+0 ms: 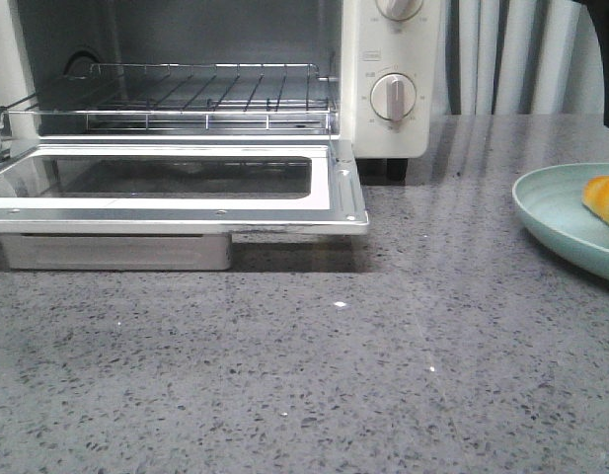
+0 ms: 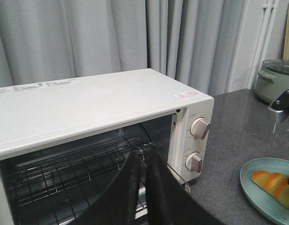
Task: Put bread in oven
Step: 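Grasp the striped bread roll with the right gripper and lift it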
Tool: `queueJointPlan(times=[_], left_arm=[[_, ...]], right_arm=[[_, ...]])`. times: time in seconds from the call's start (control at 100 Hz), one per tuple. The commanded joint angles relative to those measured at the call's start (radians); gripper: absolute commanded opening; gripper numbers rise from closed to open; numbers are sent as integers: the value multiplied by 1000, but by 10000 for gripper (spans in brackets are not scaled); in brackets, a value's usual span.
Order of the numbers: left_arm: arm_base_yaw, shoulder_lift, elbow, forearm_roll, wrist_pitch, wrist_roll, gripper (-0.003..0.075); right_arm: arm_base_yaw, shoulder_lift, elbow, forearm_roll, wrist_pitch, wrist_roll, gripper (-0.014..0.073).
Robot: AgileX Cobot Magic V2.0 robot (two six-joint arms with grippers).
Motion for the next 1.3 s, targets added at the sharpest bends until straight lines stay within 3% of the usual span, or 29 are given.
queueJointPlan(times=[0.0,0.29,1.0,1.12,1.29], left_arm=[[6,2,-35,-9,-56,0,-20],[6,2,-35,-6,-56,0,-20],[6,2,-35,6,-67,0,-20],[6,2,-35,6,-71,0,-20],[6,2,-35,6,-78,0,-20]], right_arm=[[-18,-17,-30,-33,64,-11,451],[-83,1,-5,-36,64,-27,451],[-100,124,5,-40,64,-29,438],[-100,124,5,-40,64,-29,321],[-100,124,5,-40,64,-29,26]])
